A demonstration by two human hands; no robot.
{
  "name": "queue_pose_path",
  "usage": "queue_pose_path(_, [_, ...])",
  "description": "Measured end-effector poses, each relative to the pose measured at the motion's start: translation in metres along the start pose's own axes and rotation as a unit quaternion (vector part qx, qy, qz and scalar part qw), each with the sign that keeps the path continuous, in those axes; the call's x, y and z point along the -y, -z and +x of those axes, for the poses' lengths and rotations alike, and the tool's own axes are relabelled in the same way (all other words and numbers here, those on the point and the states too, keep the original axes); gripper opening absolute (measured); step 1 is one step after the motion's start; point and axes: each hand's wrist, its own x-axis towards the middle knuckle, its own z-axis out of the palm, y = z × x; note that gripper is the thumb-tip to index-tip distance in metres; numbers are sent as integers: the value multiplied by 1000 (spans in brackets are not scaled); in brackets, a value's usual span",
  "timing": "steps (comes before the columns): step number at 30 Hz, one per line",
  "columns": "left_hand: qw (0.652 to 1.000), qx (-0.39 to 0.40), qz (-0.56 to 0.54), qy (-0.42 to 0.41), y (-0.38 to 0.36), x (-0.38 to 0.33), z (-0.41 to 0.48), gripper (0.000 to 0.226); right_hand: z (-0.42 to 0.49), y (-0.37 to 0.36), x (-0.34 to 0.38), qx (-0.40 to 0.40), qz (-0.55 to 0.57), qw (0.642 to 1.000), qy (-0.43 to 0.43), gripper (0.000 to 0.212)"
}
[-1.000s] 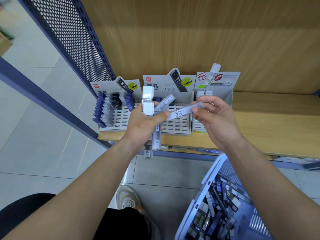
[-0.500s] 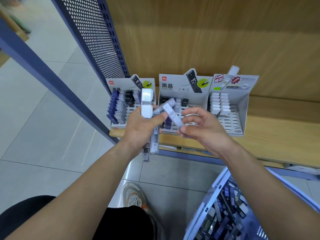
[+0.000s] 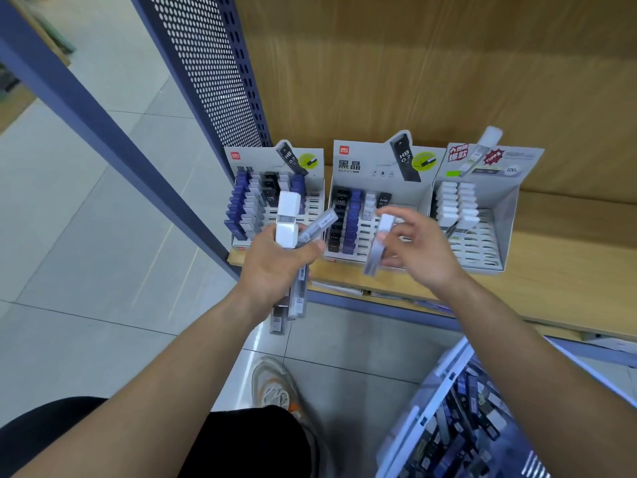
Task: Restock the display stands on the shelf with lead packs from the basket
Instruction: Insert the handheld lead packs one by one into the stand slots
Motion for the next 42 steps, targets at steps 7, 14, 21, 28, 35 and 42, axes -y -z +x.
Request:
queue_pose_path(7, [999, -41, -1, 24, 21, 8, 4, 30, 47, -16, 7, -45, -34, 997, 56, 16])
queue_pose_path(14, [996, -83, 1, 39, 60, 22, -1, 22, 101, -84, 34, -14, -143, 973, 179, 15])
queue_pose_path(21, [995, -95, -18, 36, 78, 30, 0, 19, 148, -117, 42, -21, -281, 933, 222, 15])
queue_pose_path(28, [993, -99, -44, 43, 84, 27, 5, 20, 159, -123, 35, -6, -307, 931, 197, 16])
queue_pose_path(35, [994, -100, -41, 35, 85, 28, 8, 19, 148, -128, 32, 16, -317, 918, 237, 11])
queue_pose_path(42, [994, -94, -52, 31, 82, 24, 7, 16, 153, -129, 28, 11, -325, 911, 254, 10])
